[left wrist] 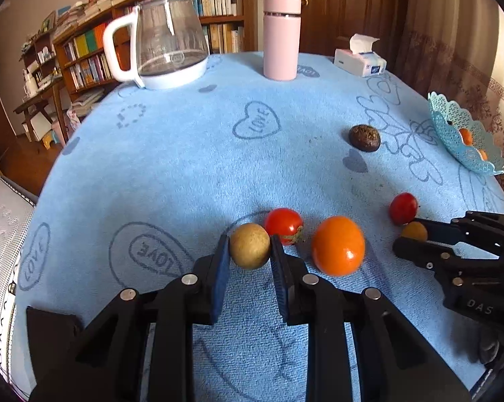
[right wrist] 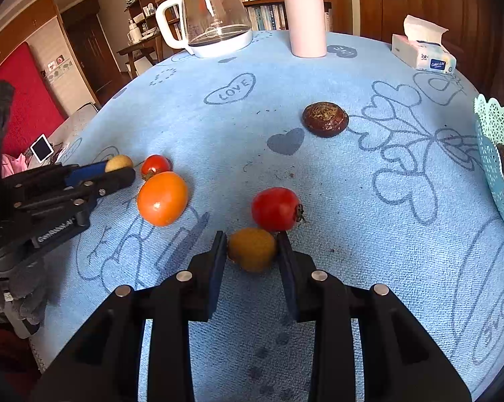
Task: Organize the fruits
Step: 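Close the right gripper on the yellow fruit while the left closes on the tan fruit, then carry both held fruits up and over to the mint basket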
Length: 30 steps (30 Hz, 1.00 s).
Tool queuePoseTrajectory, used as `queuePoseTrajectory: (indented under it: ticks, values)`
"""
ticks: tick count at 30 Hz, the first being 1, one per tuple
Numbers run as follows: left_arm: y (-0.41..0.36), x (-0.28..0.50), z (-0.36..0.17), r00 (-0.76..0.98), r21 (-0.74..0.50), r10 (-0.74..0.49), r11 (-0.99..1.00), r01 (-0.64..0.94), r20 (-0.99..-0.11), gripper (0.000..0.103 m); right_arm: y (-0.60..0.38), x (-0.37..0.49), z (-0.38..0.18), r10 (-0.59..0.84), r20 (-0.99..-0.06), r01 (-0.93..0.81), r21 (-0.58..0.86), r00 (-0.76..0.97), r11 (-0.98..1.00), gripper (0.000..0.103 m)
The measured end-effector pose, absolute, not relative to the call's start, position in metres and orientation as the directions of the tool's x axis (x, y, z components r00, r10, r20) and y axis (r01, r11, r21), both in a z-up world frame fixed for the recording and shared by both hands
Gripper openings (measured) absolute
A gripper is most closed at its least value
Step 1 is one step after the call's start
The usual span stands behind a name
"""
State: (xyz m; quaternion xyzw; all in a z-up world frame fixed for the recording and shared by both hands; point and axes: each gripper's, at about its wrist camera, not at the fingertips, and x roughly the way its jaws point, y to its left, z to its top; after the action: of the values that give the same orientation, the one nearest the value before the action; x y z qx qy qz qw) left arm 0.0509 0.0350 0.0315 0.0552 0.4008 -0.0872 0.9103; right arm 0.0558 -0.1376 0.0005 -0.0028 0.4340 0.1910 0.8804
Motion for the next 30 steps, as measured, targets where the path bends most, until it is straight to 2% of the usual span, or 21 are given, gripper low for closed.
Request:
queuePoseTrajectory:
  ticks: [10,30]
  values:
    - [0.026,0.035,0.049,0.714,0.066,-0.097,0.978,0.196,-0.693,0.024,-0.136,0.045,0.012,0.272,-0.741,-0.317,0.085,0.613,0.945,0.03]
    - [0.01,0.021,0.054,0.727,0.079,-0.096,0.976,0.203,-0.68,0.024,-0.147,0.026,0.038,0.142,-0.65,-0.231,-0.053,0.747,0.972,0.03]
